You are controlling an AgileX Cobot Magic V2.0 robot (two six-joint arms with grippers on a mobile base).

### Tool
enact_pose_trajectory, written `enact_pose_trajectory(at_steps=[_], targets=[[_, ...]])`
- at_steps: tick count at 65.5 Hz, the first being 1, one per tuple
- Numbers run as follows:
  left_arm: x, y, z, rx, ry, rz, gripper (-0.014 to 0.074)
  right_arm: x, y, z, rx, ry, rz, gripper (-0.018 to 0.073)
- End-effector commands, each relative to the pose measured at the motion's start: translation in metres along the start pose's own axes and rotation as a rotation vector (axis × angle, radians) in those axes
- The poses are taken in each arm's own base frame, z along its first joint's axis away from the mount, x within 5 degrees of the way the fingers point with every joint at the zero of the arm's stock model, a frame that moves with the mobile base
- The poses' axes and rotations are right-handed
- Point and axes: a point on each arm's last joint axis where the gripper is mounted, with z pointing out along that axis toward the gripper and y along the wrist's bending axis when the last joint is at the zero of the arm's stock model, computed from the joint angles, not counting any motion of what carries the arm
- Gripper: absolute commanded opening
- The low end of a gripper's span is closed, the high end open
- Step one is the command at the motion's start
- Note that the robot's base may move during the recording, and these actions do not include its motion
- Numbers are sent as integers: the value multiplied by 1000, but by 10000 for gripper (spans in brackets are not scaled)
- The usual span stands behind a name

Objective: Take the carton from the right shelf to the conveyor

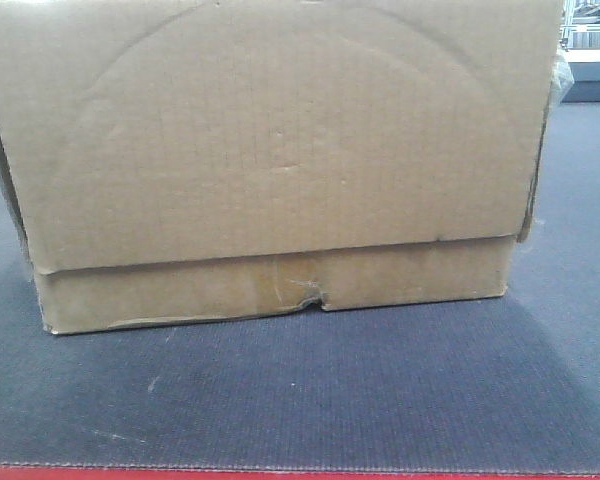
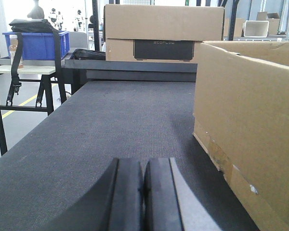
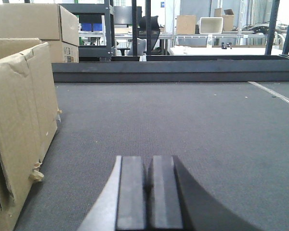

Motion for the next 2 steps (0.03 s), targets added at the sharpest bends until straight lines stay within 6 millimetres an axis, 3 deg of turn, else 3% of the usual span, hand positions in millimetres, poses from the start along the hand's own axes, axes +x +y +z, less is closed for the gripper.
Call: enact_pose_trajectory(at_steps=[1, 2], targets=[[-4, 0, -1, -1, -34, -5, 1, -3, 0, 0, 6, -30, -2, -67], [-4, 0, -1, -1, -34, -5, 1, -3, 0, 0, 6, -30, -2, -67]])
